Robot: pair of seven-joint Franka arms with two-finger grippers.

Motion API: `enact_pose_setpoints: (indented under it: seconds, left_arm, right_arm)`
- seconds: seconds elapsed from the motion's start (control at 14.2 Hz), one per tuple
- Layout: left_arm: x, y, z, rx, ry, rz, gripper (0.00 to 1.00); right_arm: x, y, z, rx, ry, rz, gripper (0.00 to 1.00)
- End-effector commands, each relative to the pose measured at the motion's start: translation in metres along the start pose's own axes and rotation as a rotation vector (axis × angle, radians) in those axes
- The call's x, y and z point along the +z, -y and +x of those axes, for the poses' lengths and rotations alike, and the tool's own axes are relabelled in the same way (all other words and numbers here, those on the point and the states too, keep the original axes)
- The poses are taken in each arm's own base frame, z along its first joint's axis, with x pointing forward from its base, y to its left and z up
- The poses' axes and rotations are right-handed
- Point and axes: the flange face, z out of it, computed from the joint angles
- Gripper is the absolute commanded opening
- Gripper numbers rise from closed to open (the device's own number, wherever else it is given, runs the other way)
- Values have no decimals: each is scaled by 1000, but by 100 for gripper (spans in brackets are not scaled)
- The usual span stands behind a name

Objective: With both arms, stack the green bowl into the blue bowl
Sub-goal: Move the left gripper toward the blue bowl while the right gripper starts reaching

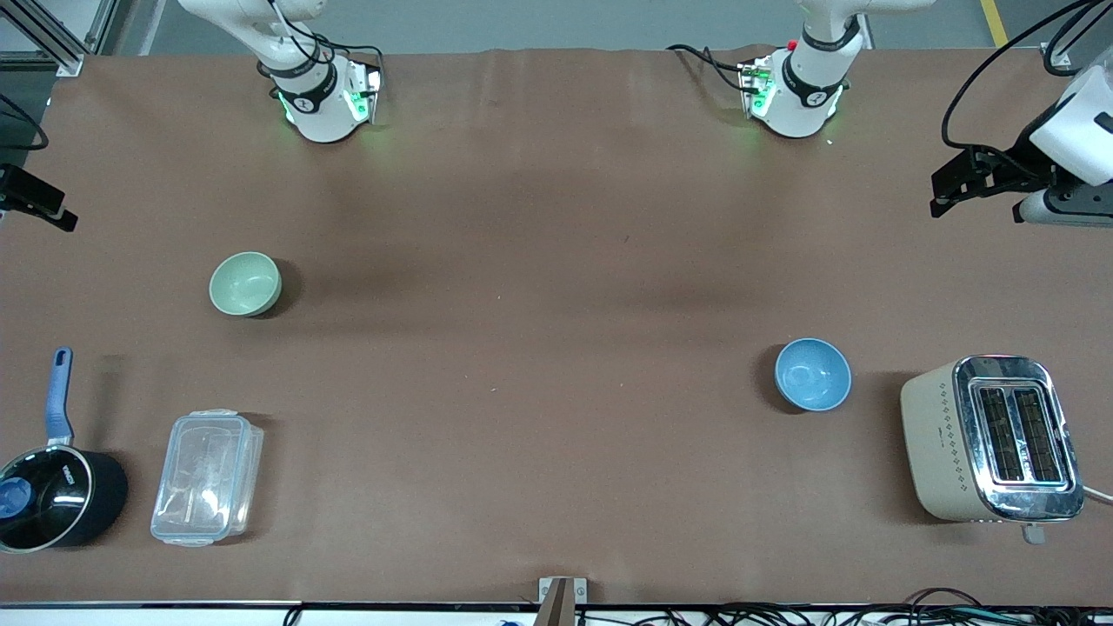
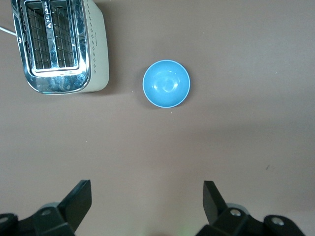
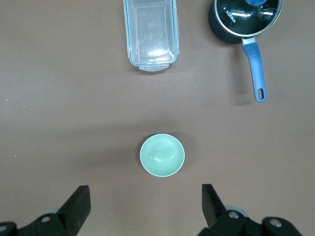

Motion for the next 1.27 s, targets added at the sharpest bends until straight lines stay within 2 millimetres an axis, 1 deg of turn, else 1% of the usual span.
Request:
enact_pose_setpoints:
  seconds: [0.0, 0.14, 0.21, 0.28, 0.35, 0.42, 0.56, 0.63, 0.7, 0.84, 0.91, 1.12, 1.2]
  left_arm:
    - [-4, -2, 1, 5, 7, 0, 100]
    - [-10, 2, 3, 2, -8, 2, 100]
    - [-6, 3, 5, 0, -1, 1, 100]
    - [18, 8, 16, -4, 45, -1, 100]
    - [48, 14, 23, -33, 94, -8, 100]
    - [63, 19, 32, -43, 71, -3, 100]
    - [105, 22, 54, -45, 46, 4, 100]
    - [128, 27, 61, -53, 37, 6, 100]
    - [149, 40, 64, -71, 28, 7, 100]
    - [208, 53, 62, -92, 14, 6, 100]
    - [230, 60, 61, -103, -8, 6, 100]
    - [305, 58, 75, -104, -17, 1, 100]
    - [321, 56, 79, -103, -20, -1, 100]
  right_arm:
    - [2, 1, -2, -3, -1, -1, 100]
    - [1, 3, -2, -15, 1, -49, 100]
    - [1, 2, -2, -15, 1, -55, 100]
    - [1, 3, -2, -17, 3, -55, 100]
    - [1, 3, -2, -17, 3, -55, 100]
    - [2, 1, -1, -14, 1, -55, 100]
    - [20, -8, 8, 1, 24, -55, 100]
    - [32, -16, 12, 16, 40, -48, 100]
    - [45, -30, 12, 41, 46, -42, 100]
    - [82, -54, 10, 38, 52, -34, 100]
    - [103, -63, 8, 46, 64, -28, 99]
    - [168, -79, 1, 100, 68, 32, 99]
    - [188, -80, -2, 109, 70, 42, 99]
